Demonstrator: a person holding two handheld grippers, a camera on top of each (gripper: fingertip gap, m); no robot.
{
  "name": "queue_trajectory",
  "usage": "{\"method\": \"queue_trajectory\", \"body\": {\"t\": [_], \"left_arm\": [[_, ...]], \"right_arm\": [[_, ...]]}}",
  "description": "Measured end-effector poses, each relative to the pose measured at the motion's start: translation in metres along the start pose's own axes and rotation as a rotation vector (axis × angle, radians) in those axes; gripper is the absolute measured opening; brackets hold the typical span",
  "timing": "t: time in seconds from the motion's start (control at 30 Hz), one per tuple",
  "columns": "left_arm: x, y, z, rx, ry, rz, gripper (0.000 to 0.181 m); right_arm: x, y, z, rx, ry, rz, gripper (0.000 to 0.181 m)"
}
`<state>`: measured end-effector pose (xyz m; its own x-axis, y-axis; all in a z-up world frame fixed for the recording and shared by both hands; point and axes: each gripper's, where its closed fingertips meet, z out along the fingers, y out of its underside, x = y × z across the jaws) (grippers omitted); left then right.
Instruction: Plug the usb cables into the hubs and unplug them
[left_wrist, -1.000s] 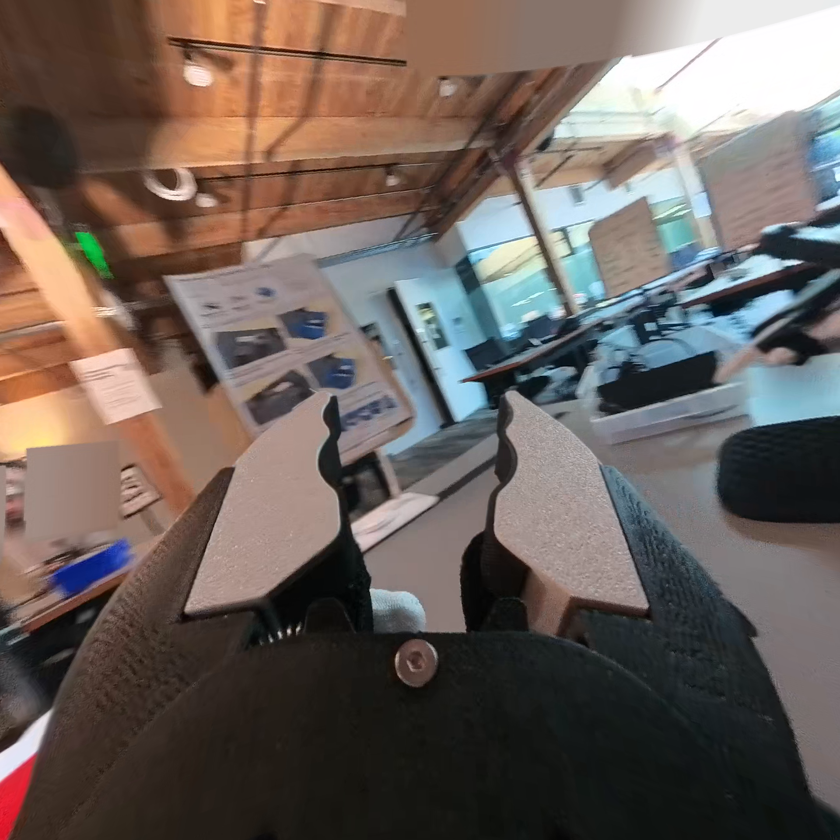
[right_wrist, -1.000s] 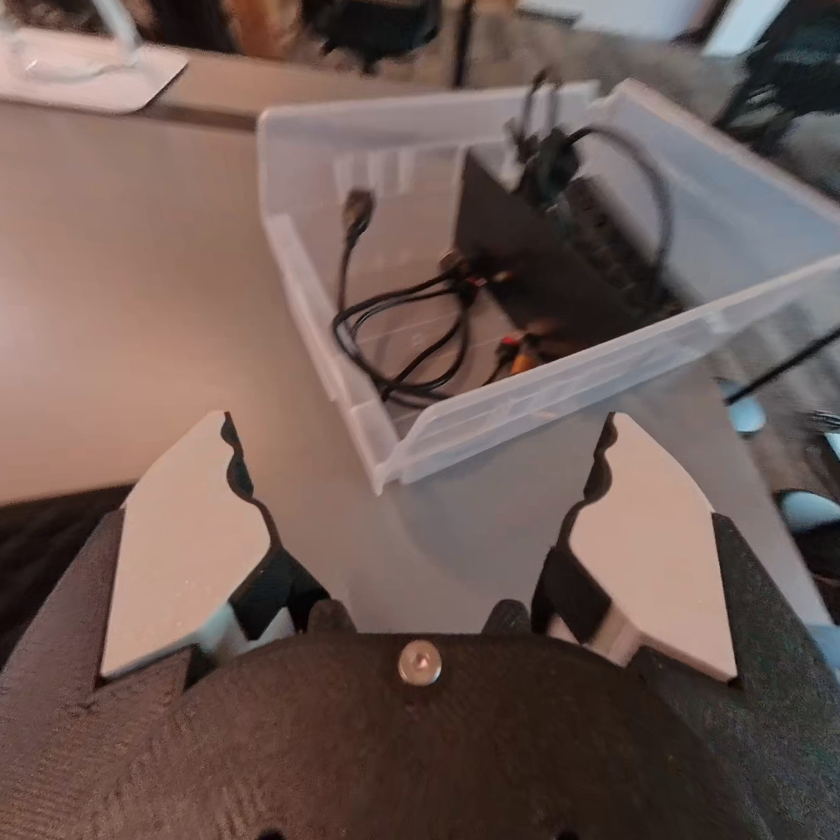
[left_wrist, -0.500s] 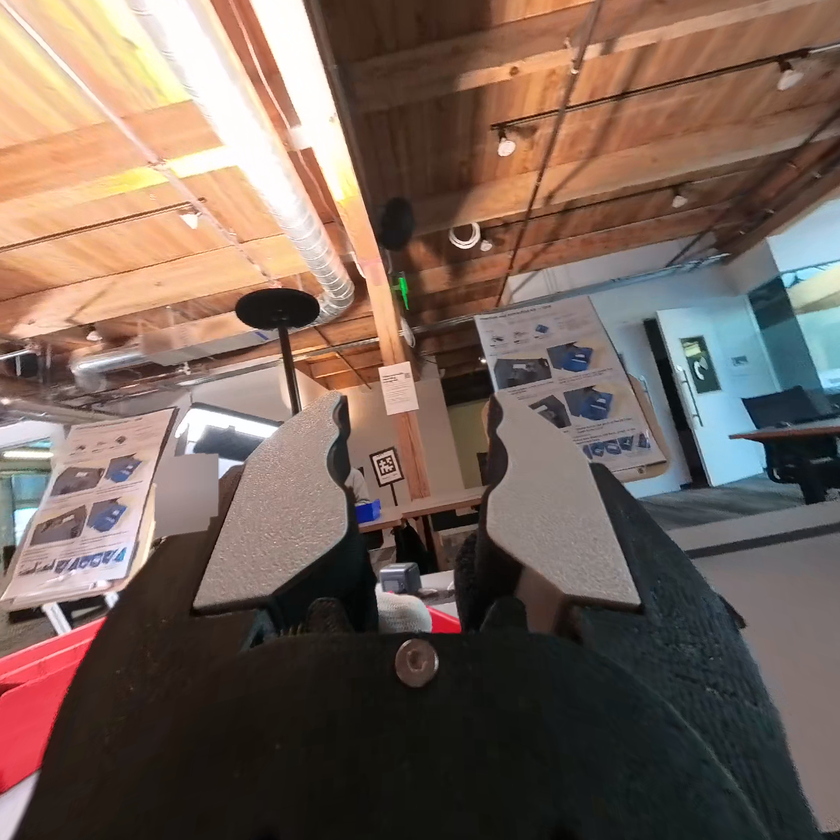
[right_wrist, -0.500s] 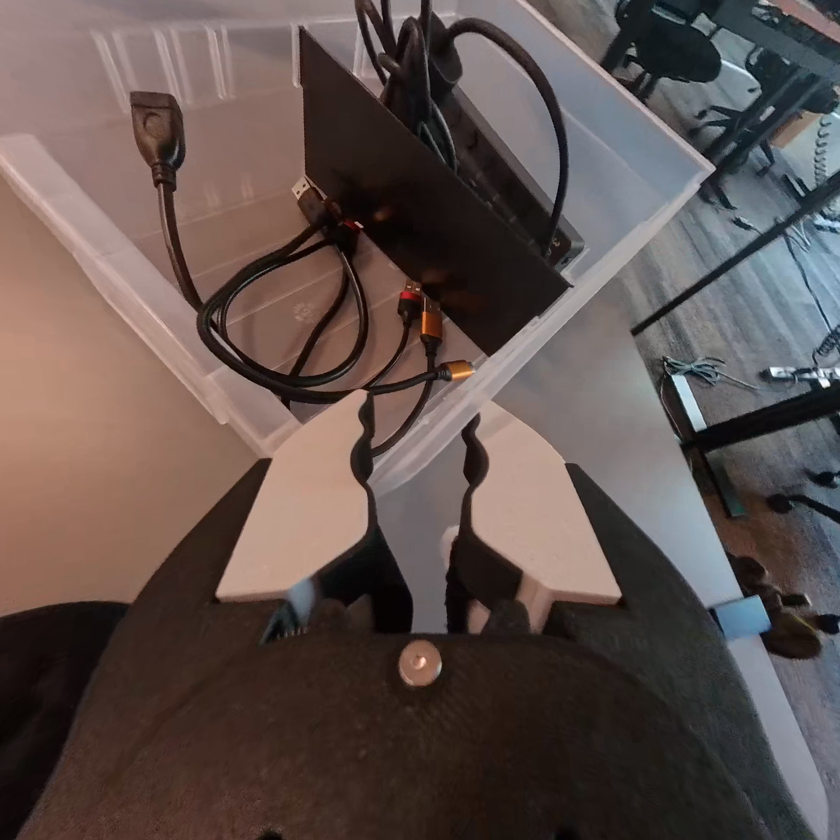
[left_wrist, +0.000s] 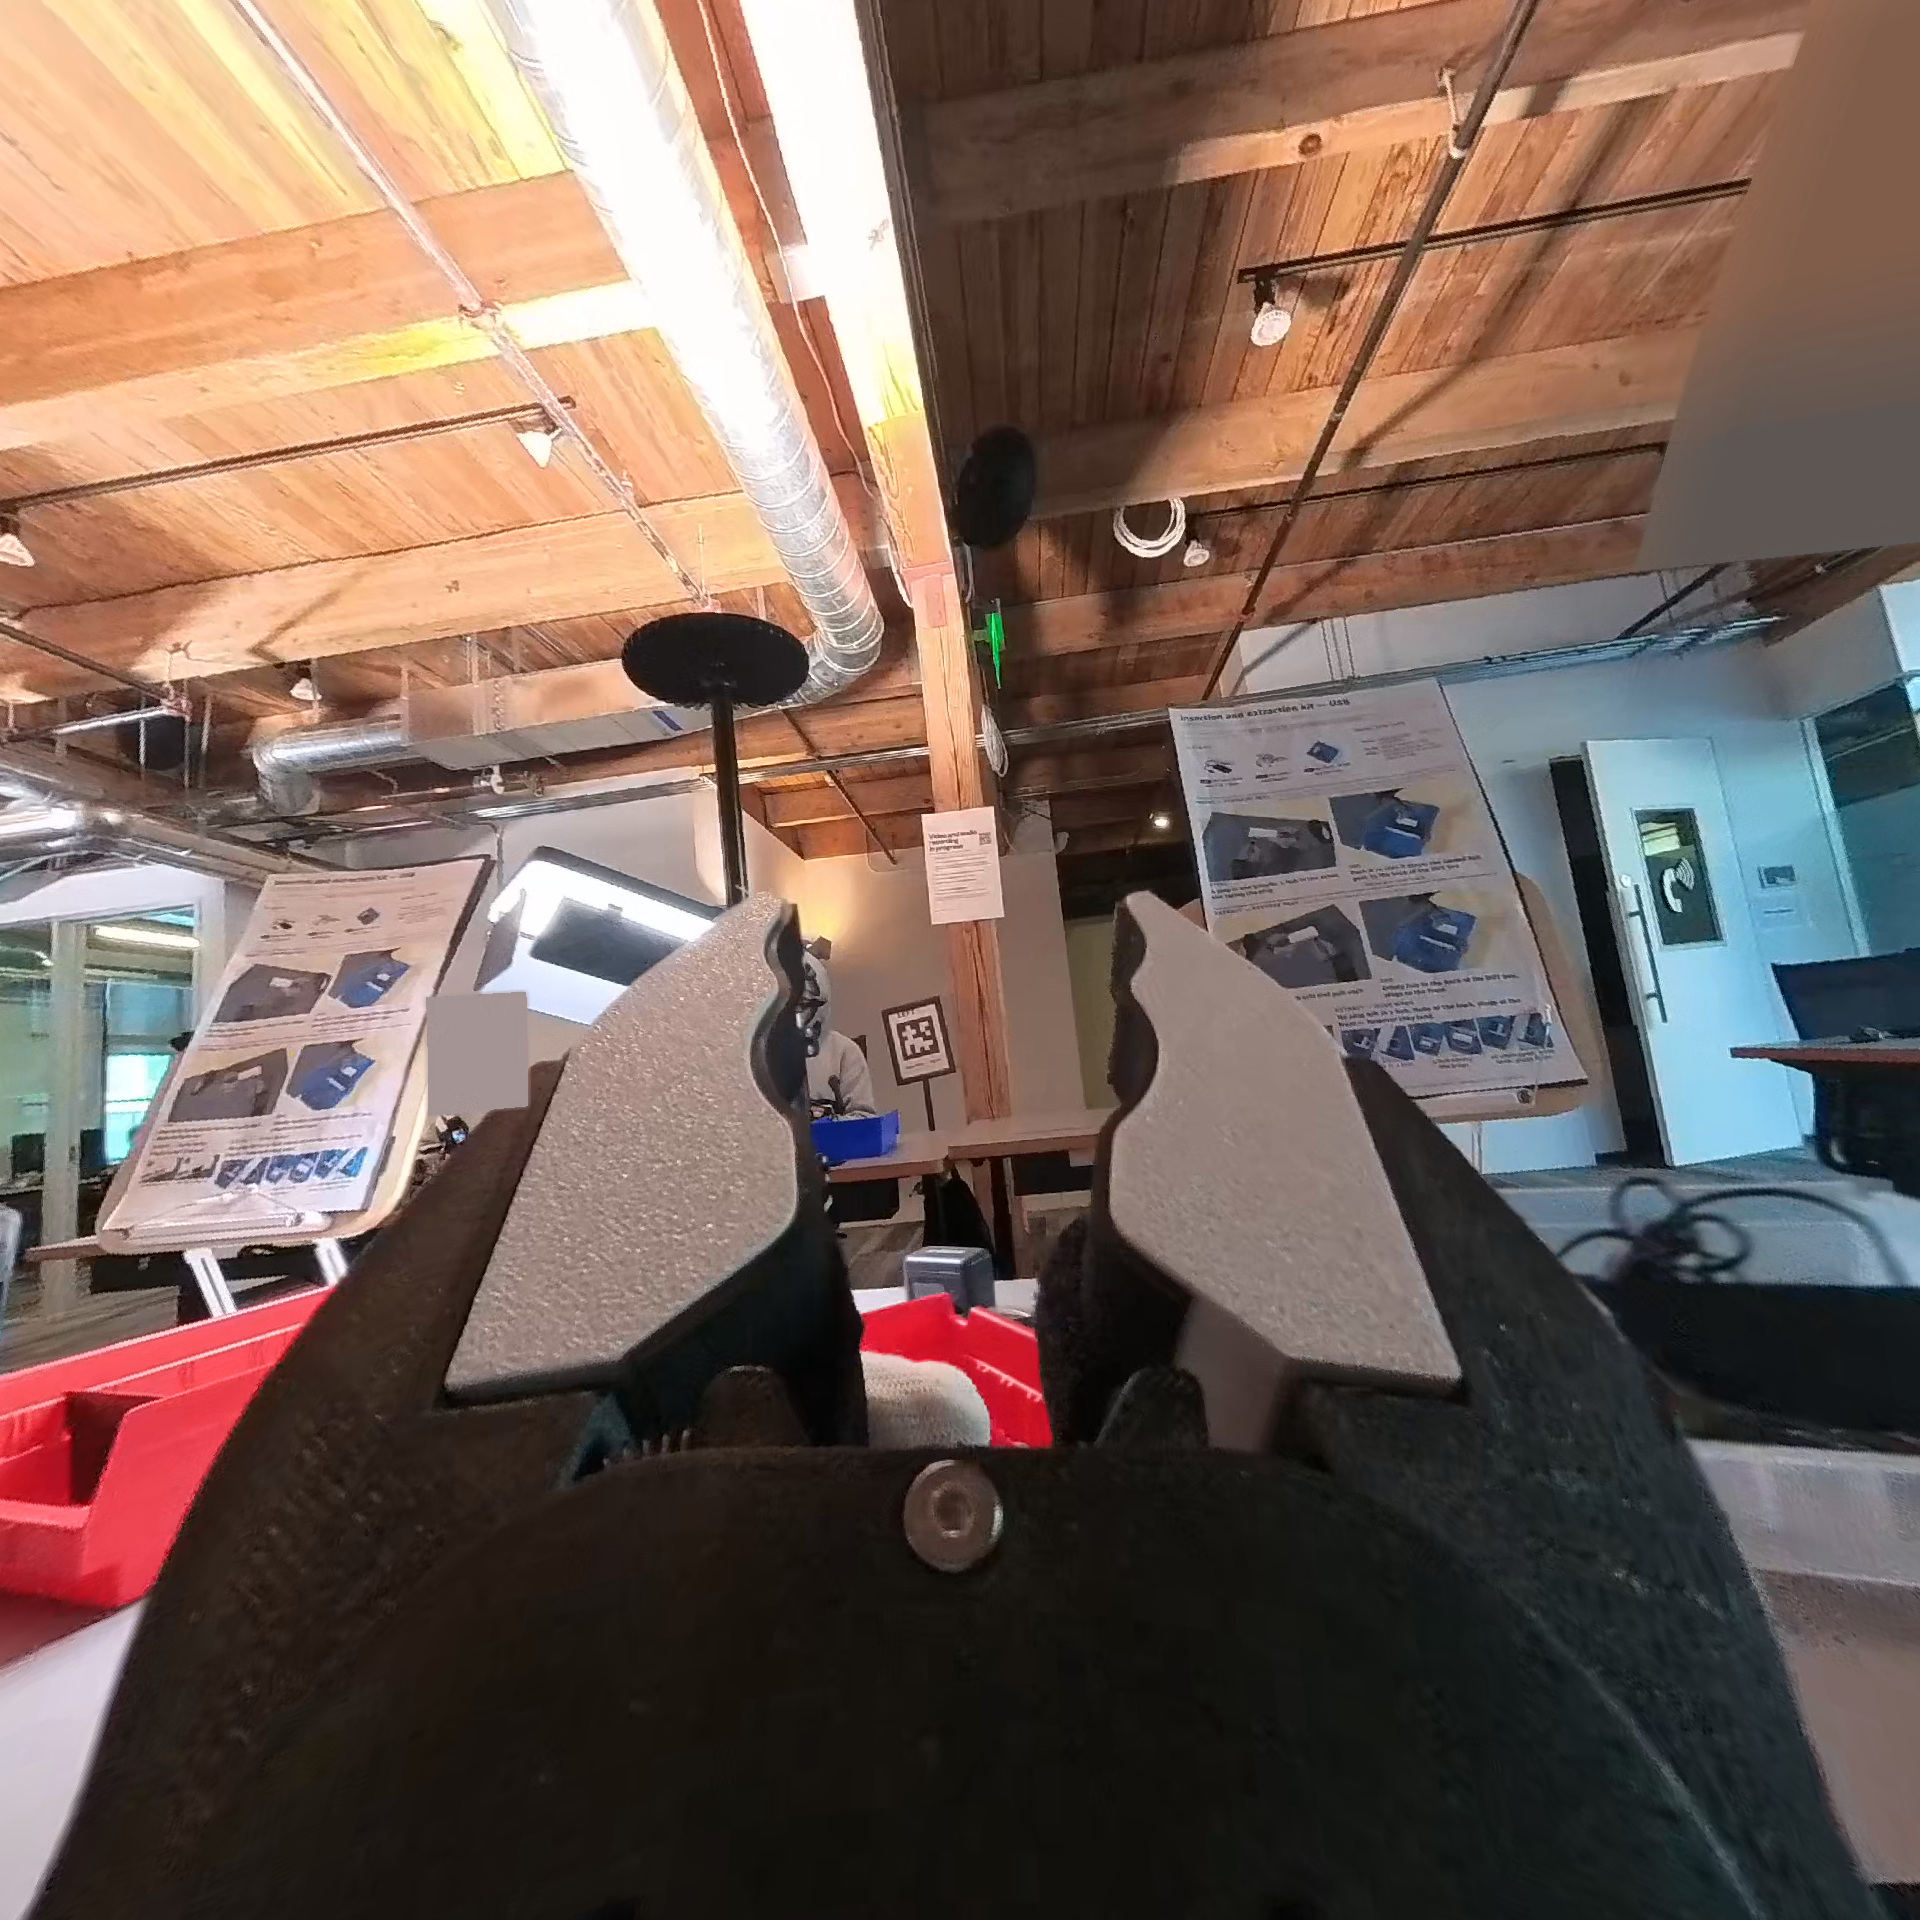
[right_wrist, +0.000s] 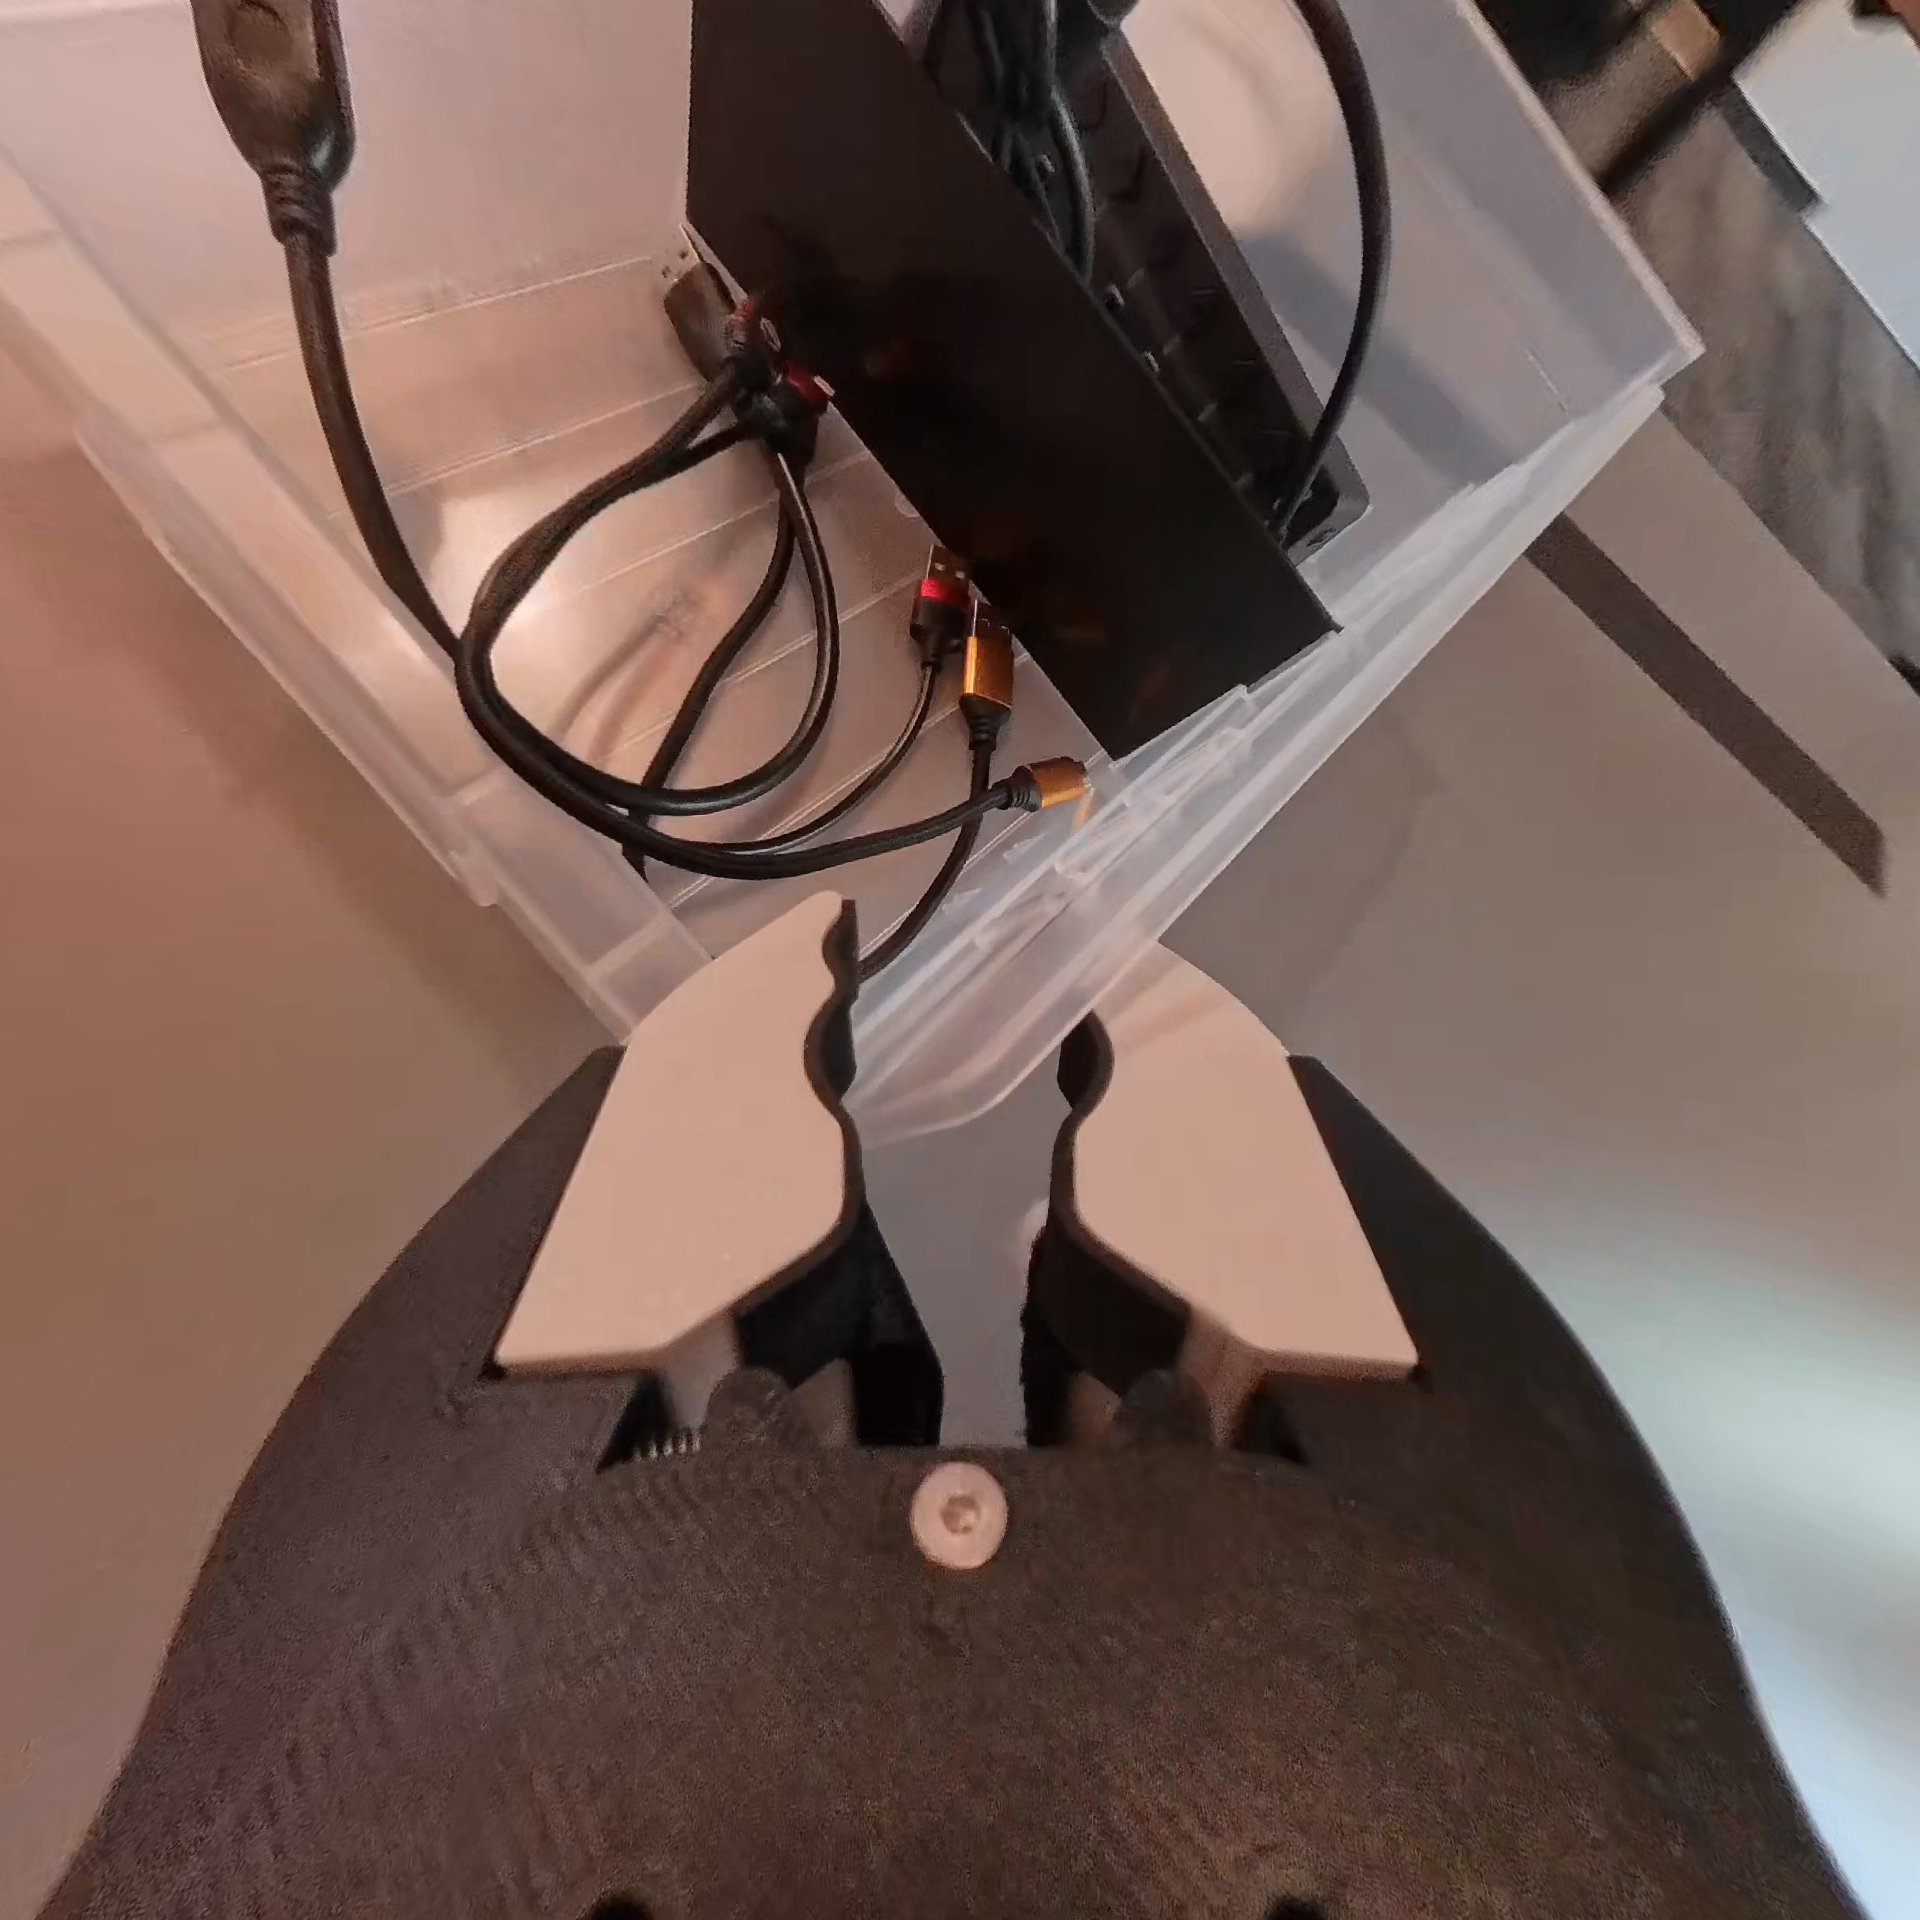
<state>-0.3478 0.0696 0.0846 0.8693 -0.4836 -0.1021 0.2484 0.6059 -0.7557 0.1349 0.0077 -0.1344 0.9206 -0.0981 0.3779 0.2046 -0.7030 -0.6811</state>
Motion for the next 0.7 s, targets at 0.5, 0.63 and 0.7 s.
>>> {"method": "queue_trajectory", "body": {"t": [0.5,0.63,0.7], "left_arm": [[0.050,0.070,-0.019,-0.588,0.641,0.287,0.069],[0.056,0.114,-0.041,-0.983,0.822,0.442,0.075],[0.058,0.137,-0.063,-1.155,0.907,0.492,0.075]], "right_arm": [[-0.130,-0.112,-0.062,0.804,-0.420,-0.049,0.107],[-0.136,-0.111,-0.108,1.053,-0.528,0.048,0.111],[-0.135,-0.105,-0.123,1.141,-0.584,0.095,0.115]]}}
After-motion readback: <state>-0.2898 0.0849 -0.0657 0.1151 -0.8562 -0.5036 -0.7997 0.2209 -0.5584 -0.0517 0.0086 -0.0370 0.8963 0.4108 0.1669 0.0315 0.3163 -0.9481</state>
